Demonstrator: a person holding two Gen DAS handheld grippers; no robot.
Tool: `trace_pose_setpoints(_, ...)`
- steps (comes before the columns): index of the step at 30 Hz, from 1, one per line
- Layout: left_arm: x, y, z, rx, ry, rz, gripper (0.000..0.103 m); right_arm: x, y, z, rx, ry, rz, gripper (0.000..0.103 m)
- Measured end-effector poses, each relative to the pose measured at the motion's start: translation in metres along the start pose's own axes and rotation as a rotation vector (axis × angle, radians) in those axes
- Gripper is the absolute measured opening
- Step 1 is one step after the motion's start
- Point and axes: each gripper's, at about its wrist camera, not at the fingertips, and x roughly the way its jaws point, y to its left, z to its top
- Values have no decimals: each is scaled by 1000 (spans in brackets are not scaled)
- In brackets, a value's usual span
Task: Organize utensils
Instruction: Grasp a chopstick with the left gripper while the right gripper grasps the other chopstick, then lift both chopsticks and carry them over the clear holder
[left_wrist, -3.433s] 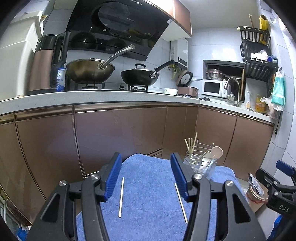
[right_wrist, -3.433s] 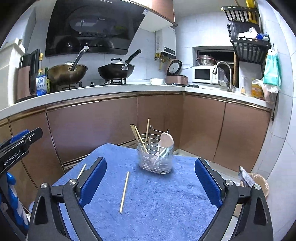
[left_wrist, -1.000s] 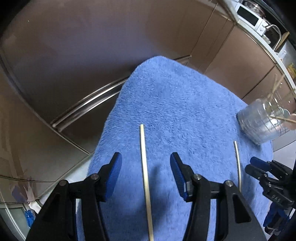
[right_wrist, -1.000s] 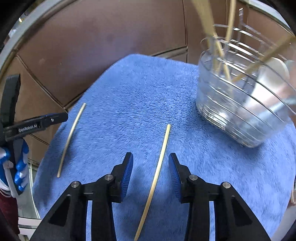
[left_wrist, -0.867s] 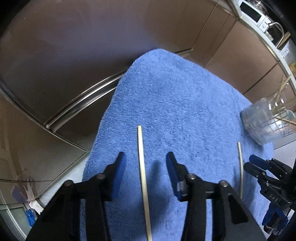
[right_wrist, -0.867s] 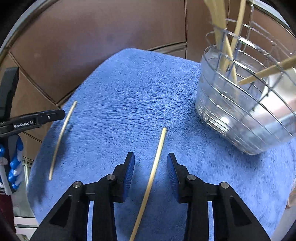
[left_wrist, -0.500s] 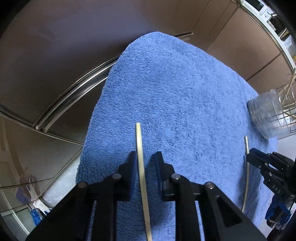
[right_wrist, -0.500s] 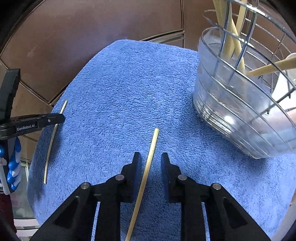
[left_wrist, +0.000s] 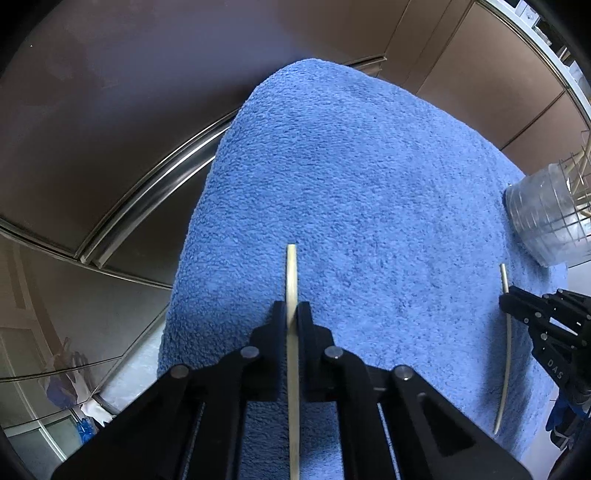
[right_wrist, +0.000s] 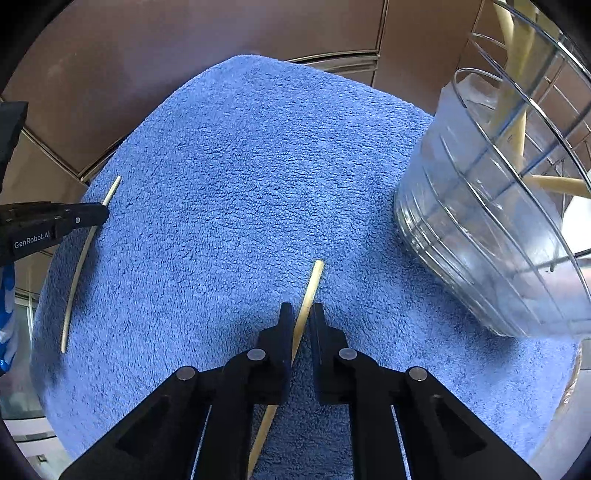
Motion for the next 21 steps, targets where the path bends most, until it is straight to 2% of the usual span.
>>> trace_pose_setpoints(5, -13, -4, -11, 4, -28, -9, 5, -3, 2, 0, 27, 8, 22, 5)
trace_pose_setpoints(10, -42, -11, -31, 20, -90, -25, 5, -27, 4, -21, 5, -29, 31, 5)
trace_pose_setpoints(21, -126, -27, -83, 41, -258, -66, 5, -120, 8, -88, -19, -256, 88, 5)
